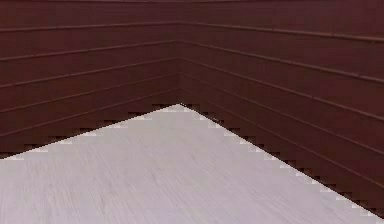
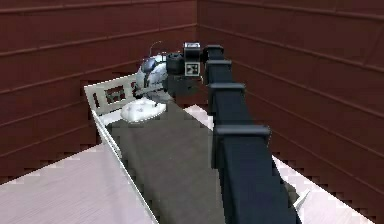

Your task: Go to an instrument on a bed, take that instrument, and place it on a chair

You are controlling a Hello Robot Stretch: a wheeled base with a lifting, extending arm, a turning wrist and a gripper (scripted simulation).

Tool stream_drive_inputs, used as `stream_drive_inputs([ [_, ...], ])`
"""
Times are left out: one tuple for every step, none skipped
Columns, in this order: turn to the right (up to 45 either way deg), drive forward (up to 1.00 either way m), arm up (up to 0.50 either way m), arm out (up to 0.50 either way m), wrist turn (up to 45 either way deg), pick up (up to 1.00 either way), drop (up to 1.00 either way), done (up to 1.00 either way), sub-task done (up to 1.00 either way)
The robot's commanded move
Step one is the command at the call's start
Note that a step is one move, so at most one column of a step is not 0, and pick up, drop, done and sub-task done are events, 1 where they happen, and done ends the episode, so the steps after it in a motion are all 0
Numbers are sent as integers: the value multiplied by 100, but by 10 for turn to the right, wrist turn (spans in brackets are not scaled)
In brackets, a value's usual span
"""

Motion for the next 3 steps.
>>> stream_drive_inputs([
  [0,0,0,0,-450,0,0,0,0],
  [0,0,0,0,-450,0,0,0,0],
  [0,0,0,0,-90,0,0,0,0],
])
